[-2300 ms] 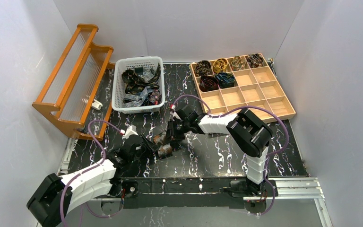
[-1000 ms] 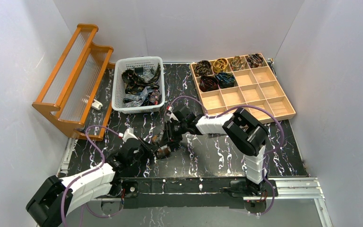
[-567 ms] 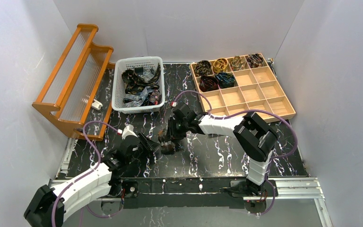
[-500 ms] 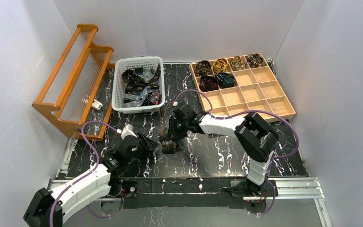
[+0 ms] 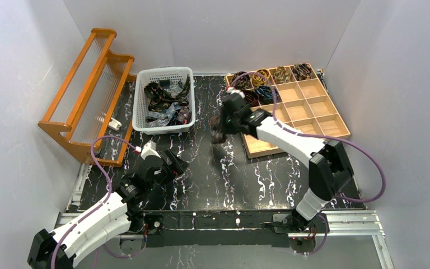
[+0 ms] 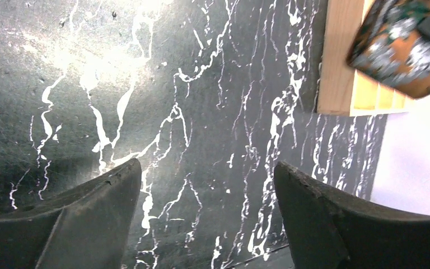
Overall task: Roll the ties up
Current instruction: Pick up the tie at the center of the board, then place the tie in the storage box.
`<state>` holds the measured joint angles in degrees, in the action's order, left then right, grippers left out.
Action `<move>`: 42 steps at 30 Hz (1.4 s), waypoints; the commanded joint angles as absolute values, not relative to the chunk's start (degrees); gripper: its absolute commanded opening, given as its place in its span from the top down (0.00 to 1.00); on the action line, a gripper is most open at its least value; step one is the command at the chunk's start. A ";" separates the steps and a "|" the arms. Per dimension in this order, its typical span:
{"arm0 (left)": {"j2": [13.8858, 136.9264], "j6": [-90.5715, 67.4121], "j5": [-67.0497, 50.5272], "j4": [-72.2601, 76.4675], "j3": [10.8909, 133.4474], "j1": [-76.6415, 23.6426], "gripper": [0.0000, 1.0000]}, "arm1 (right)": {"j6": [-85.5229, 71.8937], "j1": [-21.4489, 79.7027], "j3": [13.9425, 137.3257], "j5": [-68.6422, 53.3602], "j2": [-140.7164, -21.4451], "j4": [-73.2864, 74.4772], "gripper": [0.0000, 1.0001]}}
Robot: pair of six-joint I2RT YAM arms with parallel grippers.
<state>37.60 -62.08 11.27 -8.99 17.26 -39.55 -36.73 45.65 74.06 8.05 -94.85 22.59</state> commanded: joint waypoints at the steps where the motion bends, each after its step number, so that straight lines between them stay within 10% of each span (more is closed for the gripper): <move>1: 36.43 -59.06 13.55 -13.58 20.71 -39.71 0.11 | -32.62 35.51 78.02 14.23 -90.80 27.88 0.99; 15: 32.74 -55.54 16.48 -21.08 25.49 -39.71 0.02 | -30.44 15.32 90.64 16.27 -98.05 34.27 0.99; 42: 34.77 -55.03 16.08 -21.85 26.42 -39.74 0.02 | -28.41 9.32 93.99 12.80 -112.57 38.74 0.99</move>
